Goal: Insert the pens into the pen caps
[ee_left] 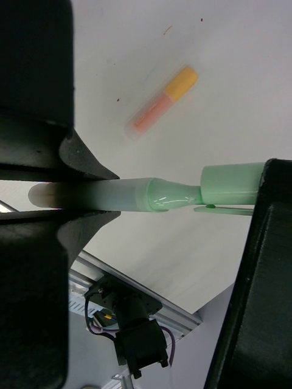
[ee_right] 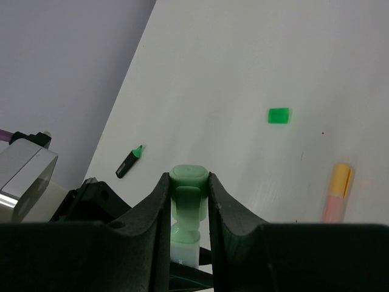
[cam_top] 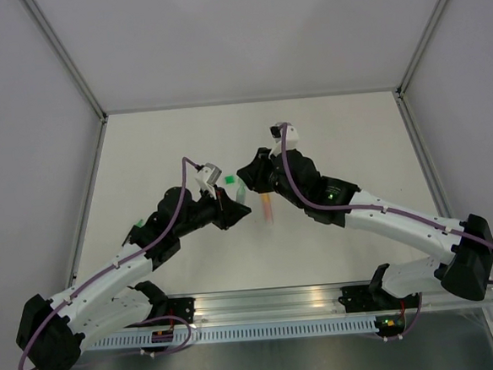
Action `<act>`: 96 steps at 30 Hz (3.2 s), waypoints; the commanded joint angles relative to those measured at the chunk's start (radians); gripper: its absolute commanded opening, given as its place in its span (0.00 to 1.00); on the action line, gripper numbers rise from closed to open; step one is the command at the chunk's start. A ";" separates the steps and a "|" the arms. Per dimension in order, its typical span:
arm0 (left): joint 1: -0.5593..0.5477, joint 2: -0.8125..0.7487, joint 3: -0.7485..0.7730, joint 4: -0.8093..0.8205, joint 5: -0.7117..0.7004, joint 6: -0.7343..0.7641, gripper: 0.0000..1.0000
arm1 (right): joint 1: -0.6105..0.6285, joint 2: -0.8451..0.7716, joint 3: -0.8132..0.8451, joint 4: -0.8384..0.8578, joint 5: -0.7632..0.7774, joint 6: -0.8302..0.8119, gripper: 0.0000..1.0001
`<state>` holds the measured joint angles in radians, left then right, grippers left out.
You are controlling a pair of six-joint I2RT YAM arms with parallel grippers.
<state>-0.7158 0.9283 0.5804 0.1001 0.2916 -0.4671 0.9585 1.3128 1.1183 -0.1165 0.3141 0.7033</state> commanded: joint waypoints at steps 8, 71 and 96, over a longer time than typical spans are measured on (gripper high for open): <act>-0.004 -0.005 0.026 0.056 -0.015 0.028 0.02 | 0.077 0.011 -0.066 -0.009 -0.021 0.024 0.00; -0.004 -0.114 -0.125 0.518 0.541 -0.096 0.02 | 0.164 -0.320 -0.192 0.227 -0.311 -0.304 0.40; -0.002 -0.102 -0.094 0.734 0.541 -0.355 0.02 | 0.166 -0.328 -0.500 0.282 -0.575 -0.311 0.00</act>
<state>-0.7300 0.8211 0.3721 0.6308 0.8967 -0.7307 1.1076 0.9291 0.6788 0.3550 -0.1150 0.4377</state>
